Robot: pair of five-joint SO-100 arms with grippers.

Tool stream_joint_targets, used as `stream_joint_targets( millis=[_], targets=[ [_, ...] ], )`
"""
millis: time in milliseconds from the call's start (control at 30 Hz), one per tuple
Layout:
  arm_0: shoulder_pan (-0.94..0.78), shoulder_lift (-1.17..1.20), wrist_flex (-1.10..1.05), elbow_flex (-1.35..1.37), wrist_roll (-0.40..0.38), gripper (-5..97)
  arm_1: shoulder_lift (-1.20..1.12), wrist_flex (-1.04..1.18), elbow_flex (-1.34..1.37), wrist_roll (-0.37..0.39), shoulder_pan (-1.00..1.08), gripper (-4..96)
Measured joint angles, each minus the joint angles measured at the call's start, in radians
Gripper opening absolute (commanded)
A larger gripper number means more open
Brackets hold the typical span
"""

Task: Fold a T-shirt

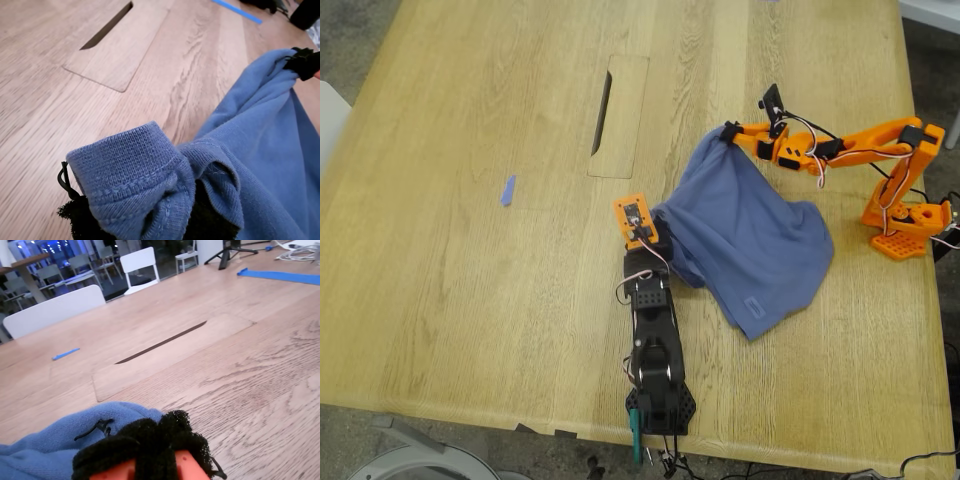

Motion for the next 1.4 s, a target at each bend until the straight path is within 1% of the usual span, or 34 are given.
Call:
stream_joint_targets(
  millis=[133,367,700,1067,1400],
  targets=[
    [-0.020,-0.129,-0.051,-0.074,0.000,0,-0.058,0.000,-0.069,0.000,0.023,0.0],
    [-0.046,-0.247,-0.120,-0.126,0.000,0,-0.172,0.000,-0.183,0.000,0.032,0.0],
    [-0.095,-0.463,-0.207,-0.264,0.000,0,-0.367,0.000,-0.428,0.000,0.035,0.0],
    [-0.127,-0.603,-0.233,-0.402,0.002,0,-0.499,-0.005,-0.598,0.009,0.051,0.0],
    [-0.135,-0.689,-0.222,-0.517,0.009,0,-0.523,0.009,-0.673,0.009,0.066,0.0]
  ],
)
